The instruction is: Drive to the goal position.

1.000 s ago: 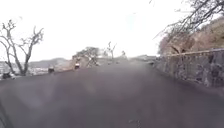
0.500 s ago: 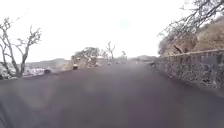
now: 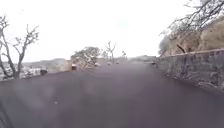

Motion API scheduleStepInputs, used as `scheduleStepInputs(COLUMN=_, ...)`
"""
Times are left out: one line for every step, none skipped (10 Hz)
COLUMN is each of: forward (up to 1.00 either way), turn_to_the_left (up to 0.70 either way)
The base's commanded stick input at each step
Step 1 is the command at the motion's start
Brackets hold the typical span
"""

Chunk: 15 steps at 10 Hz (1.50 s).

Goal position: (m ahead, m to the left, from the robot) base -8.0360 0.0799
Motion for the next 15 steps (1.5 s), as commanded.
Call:
scheduleStepInputs(forward=0.70, turn_to_the_left=0.00)
scheduleStepInputs(forward=0.70, turn_to_the_left=0.00)
scheduleStepInputs(forward=0.70, turn_to_the_left=0.00)
scheduleStepInputs(forward=0.70, turn_to_the_left=0.00)
scheduleStepInputs(forward=0.70, turn_to_the_left=0.00)
scheduleStepInputs(forward=0.70, turn_to_the_left=0.00)
scheduleStepInputs(forward=0.70, turn_to_the_left=0.00)
scheduleStepInputs(forward=0.70, turn_to_the_left=0.00)
scheduleStepInputs(forward=0.70, turn_to_the_left=0.00)
scheduleStepInputs(forward=0.70, turn_to_the_left=0.00)
scheduleStepInputs(forward=0.70, turn_to_the_left=0.00)
scheduleStepInputs(forward=0.70, turn_to_the_left=0.00)
scheduleStepInputs(forward=0.00, turn_to_the_left=0.00)
scheduleStepInputs(forward=0.00, turn_to_the_left=0.00)
scheduleStepInputs(forward=0.00, turn_to_the_left=0.00)
